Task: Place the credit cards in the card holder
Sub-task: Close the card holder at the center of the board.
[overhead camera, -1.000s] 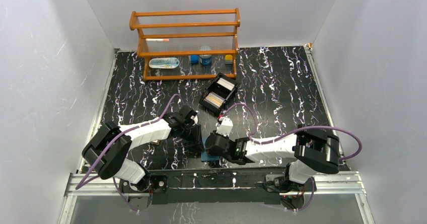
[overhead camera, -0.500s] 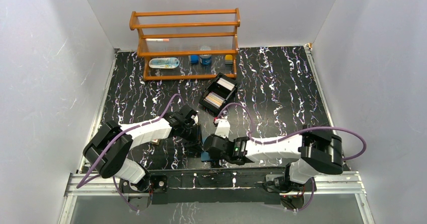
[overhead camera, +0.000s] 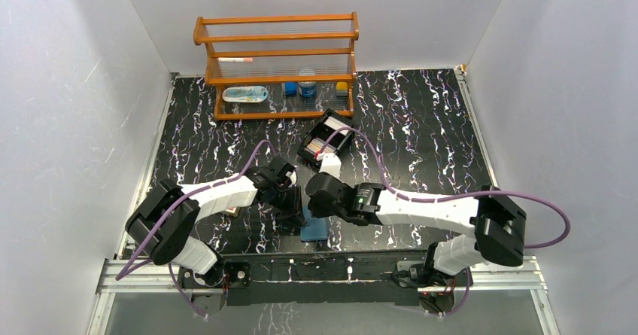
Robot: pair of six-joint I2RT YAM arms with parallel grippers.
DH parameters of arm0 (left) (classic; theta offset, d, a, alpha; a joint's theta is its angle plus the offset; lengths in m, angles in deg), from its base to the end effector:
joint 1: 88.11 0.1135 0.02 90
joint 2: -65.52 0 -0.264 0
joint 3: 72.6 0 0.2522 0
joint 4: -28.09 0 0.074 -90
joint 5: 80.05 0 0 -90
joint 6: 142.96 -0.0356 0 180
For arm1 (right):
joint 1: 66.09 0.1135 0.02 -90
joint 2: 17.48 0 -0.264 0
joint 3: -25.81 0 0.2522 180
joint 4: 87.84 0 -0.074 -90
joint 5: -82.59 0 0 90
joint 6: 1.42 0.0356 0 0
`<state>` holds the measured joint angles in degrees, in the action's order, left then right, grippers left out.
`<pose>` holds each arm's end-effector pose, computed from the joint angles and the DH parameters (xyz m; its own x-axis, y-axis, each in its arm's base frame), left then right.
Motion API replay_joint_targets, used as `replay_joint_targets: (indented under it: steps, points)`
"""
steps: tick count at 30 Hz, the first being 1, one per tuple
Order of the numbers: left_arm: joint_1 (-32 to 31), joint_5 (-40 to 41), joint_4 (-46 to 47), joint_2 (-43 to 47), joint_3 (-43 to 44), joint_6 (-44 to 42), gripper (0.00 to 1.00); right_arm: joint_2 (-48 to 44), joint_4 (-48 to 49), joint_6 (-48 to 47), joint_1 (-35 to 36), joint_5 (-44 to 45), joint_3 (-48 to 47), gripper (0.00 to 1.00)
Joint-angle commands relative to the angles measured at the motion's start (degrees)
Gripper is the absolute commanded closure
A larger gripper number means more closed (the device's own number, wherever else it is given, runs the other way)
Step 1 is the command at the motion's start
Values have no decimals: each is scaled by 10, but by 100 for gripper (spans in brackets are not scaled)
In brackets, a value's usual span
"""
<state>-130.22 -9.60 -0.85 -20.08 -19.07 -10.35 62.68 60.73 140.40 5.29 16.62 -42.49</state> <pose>0.1890 -0.1869 0.1487 -0.9868 0.0320 -0.1585 0.1143 0.8316 -0.5435 0.1093 0.2789 0.2487 -0.7413 0.0484 -0.6694 -0.3044 0.8647 0.3996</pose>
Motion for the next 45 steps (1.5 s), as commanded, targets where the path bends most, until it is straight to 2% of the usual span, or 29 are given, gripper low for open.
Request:
replay_joint_targets:
  steps: [1, 11, 30, 36, 45]
  points:
    - [-13, 77, -14, -65, -31, -16, 80, 31, 30, -6, -4, -27, -13, 100]
    - [-13, 77, -17, -59, -28, -17, 80, 99, 62, 12, -5, -76, -5, 100]
    - [-13, 74, -20, -32, -27, -13, 73, 128, 13, 35, -4, -49, 16, 100]
    - [-13, 79, -29, 7, -29, 0, 67, 140, -2, 38, -4, -35, 17, 100]
    - [-13, 89, -47, 69, -33, 22, 67, 155, -14, 36, -4, -24, 8, 100]
